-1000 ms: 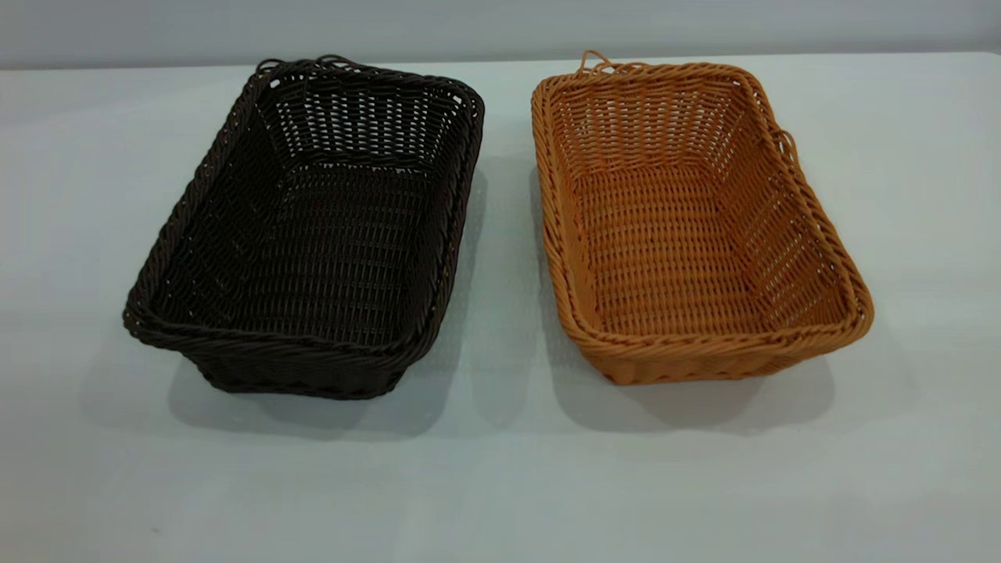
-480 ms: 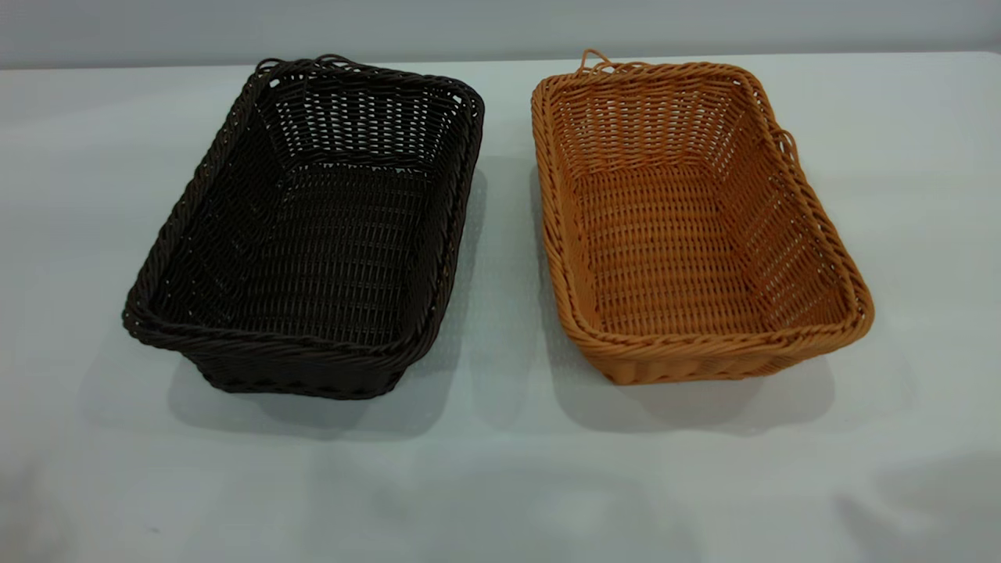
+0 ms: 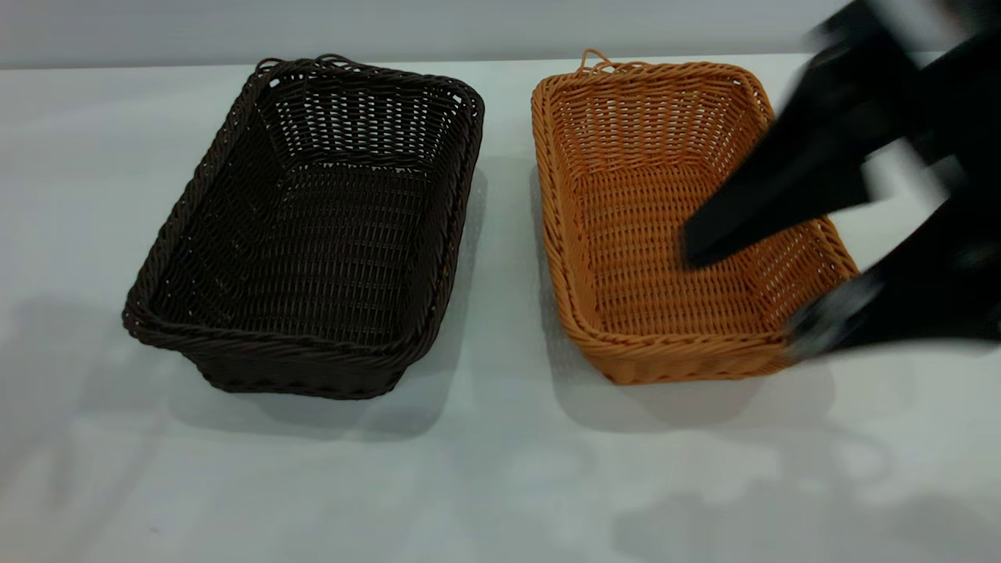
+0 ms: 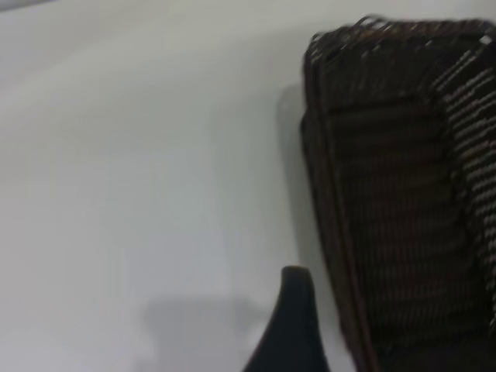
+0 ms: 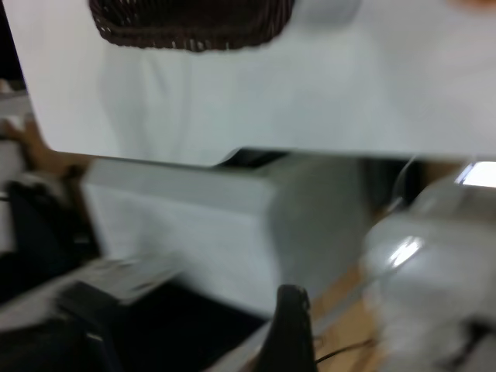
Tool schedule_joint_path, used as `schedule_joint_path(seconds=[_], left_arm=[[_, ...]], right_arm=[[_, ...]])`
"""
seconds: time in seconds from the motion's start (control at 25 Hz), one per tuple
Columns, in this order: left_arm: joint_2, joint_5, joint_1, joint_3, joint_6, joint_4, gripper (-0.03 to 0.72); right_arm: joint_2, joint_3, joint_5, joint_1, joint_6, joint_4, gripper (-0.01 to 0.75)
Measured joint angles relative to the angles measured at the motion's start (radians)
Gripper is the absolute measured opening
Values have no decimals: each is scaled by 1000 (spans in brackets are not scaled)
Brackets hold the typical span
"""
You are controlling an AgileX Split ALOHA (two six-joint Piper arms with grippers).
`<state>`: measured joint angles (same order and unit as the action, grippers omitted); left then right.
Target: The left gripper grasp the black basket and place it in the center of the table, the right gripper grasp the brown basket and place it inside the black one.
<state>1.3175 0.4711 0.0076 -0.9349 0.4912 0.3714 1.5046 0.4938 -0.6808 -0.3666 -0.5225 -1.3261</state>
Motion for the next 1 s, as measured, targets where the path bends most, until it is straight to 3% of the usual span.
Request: schedule_joint_path(seconds=[0.16, 0.28, 0.64, 1.0], left_arm=[[90, -35, -8, -41, 133, 128, 591], [139, -41, -15, -57, 225, 211, 591], [345, 4, -21, -286, 333, 319, 591], [640, 123, -88, -638, 413, 291, 591]], right_arm=[[183, 7, 36, -66, -45, -362, 584], [288, 42, 95, -71, -11, -459, 584], [495, 208, 198, -71, 151, -480, 584], [507, 222, 291, -71, 408, -485, 584]])
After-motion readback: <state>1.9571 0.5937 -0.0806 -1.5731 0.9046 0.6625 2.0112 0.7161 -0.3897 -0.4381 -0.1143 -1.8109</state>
